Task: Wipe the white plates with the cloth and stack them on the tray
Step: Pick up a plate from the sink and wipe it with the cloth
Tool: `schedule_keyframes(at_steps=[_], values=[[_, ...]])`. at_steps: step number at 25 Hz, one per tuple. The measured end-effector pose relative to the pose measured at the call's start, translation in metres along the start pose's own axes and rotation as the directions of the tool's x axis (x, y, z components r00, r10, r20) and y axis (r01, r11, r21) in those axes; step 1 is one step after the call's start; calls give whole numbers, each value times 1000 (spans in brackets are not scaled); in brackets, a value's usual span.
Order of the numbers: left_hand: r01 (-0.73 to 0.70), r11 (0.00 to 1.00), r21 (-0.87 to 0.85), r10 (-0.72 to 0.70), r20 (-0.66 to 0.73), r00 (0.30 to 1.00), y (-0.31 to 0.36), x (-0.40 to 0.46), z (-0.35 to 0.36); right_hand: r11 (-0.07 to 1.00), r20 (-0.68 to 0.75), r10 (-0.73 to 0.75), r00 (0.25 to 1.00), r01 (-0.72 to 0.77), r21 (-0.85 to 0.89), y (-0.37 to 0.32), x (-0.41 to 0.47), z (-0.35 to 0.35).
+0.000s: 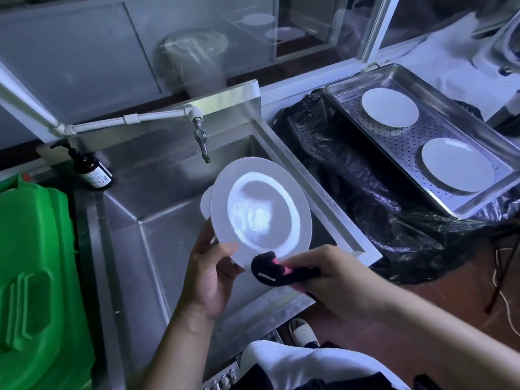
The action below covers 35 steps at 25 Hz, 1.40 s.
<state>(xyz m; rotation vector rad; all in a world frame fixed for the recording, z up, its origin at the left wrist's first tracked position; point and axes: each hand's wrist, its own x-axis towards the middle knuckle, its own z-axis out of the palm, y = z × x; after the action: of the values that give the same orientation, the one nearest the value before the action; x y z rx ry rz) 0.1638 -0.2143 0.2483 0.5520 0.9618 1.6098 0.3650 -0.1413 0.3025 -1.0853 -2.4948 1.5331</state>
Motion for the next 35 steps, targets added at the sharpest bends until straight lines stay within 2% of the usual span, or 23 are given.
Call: schedule_keyframes(at_steps=[1, 2, 3, 5, 7, 8, 10, 12, 14, 16, 19, 23, 27, 30, 33, 35], values=[[17, 1000, -4, -17, 8, 1000, -2, -1, 0, 990, 125, 29, 992, -46, 136, -6, 1, -15], [33, 999, -11, -33, 16, 999, -3, -2, -1, 973, 155, 45, 987, -79, 219, -10, 4, -30], [43, 999, -13, -42, 14, 999, -5, -4, -1, 966, 99, 71, 993, -93, 241, -10, 9, -43], [47, 999, -12, -47, -20, 999, -4, -7, 0, 979, -200, 126, 972, -89, 184, -10, 24, -63], [28, 1000, -10, -28, 0, 1000, -2, -10, 3, 996, -507, 69, 859, -88, -13, -10, 48, -67], [16, 1000, -8, -15, 30, 999, -1, -12, 7, 989, -578, 27, 815, -106, -103, -13, 60, -63], [8, 1000, -6, -8, 48, 999, 1, -14, 12, 978, -625, -38, 780, -101, -185, -25, 79, -47], [3, 1000, 5, -3, -4, 1000, 7, -14, 12, 977, -589, -151, 794, 27, -214, -42, 89, -25], [-26, 999, 26, 28, -50, 998, 15, -13, 5, 949, -484, -303, 821, 214, -230, -51, 91, -3], [-57, 998, 24, 58, -59, 997, 22, -13, -3, 902, -393, -432, 812, 380, -206, -49, 88, 15], [-82, 996, -30, 81, -57, 995, 21, -19, -10, 857, -330, -515, 791, 477, -194, -41, 79, 34], [-51, 982, -182, 46, -31, 998, 13, -27, -13, 871, -290, -492, 821, 456, -184, -33, 65, 42], [-46, 990, -130, 36, -80, 996, 5, -24, -17, 910, -212, -413, 886, 407, -73, -20, 50, 46], [18, 996, -88, -27, -101, 994, -3, -22, -21, 947, -95, -320, 943, 321, -9, -1, 39, 41], [117, 983, -140, -136, -136, 981, -12, -23, -26, 979, 11, -202, 979, 201, 29, 16, 23, 28], [190, 969, -158, -216, -167, 962, -19, -22, -32, 995, 41, -102, 994, 103, -19, 30, 12, 16]])
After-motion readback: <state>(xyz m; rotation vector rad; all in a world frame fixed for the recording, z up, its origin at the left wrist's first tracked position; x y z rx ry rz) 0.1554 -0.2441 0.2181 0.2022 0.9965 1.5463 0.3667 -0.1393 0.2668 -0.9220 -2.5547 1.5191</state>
